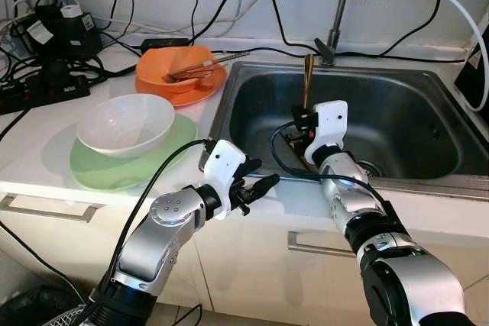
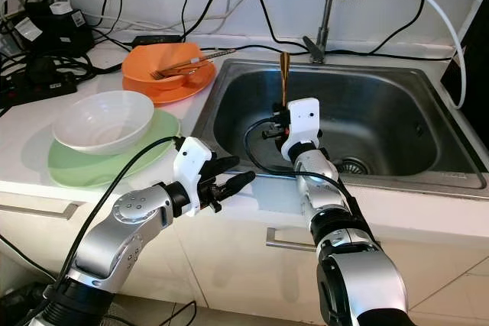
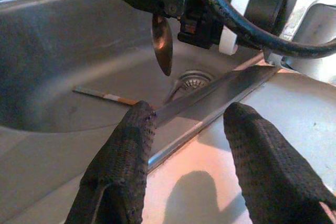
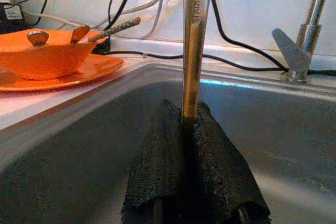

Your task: Kitchen organization

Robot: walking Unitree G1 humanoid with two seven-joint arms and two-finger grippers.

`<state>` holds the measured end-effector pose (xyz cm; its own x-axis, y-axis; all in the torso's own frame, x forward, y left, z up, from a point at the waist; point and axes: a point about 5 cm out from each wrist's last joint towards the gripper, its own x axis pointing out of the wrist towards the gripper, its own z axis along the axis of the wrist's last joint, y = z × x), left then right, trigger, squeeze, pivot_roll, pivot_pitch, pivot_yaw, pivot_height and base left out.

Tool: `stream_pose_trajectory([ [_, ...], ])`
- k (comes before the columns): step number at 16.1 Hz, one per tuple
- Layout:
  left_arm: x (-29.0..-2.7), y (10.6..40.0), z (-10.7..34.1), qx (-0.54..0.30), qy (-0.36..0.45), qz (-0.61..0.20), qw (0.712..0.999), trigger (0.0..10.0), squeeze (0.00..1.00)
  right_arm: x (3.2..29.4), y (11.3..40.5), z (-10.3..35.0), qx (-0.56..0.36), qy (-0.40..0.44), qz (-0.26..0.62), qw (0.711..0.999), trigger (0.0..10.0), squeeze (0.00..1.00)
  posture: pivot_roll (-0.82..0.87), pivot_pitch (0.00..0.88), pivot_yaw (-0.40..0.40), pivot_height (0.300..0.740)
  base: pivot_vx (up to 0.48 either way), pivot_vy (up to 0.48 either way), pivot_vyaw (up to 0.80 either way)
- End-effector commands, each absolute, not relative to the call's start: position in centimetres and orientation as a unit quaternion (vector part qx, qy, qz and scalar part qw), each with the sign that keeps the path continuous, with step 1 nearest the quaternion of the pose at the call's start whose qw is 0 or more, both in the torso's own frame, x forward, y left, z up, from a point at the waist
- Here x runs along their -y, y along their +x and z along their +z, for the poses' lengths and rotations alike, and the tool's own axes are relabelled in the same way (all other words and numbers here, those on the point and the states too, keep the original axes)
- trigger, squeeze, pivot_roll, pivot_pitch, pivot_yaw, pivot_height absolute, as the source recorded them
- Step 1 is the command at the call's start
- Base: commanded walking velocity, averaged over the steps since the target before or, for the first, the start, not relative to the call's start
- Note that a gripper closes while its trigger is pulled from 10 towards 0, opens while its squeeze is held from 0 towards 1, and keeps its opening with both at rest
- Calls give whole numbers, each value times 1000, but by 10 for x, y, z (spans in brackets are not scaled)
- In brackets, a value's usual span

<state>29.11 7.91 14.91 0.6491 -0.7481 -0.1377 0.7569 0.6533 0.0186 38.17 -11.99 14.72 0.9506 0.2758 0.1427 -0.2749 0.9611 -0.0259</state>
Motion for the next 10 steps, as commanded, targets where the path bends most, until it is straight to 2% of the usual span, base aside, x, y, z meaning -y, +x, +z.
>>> stream_pose_trajectory([
  [1,-80,288,150,-61,48,-415,907,10000,0,117,380,144,72,-2,146,987,10000,0,120,13,44,740,0,0,0],
  [4,-81,288,149,-62,48,-414,907,10000,0,116,379,143,69,1,147,987,10000,0,121,13,45,740,0,0,0],
  [5,-81,288,149,-62,48,-414,907,10000,0,116,379,142,69,4,149,986,10000,761,121,13,45,740,0,0,0],
  [6,-81,288,149,-62,49,-414,907,10000,0,116,379,142,69,2,149,986,10000,1000,121,8,45,740,0,0,0],
  [7,-81,288,149,-62,49,-415,907,10000,0,115,379,142,69,1,149,986,10000,953,121,8,45,740,0,0,0],
  [8,-80,288,150,-61,49,-415,907,10000,0,115,379,142,68,0,149,986,10000,0,122,4,47,740,0,0,0],
  [10,-81,289,150,-61,51,-415,906,10000,0,115,379,142,68,1,149,987,10000,0,122,2,48,740,0,0,0],
])
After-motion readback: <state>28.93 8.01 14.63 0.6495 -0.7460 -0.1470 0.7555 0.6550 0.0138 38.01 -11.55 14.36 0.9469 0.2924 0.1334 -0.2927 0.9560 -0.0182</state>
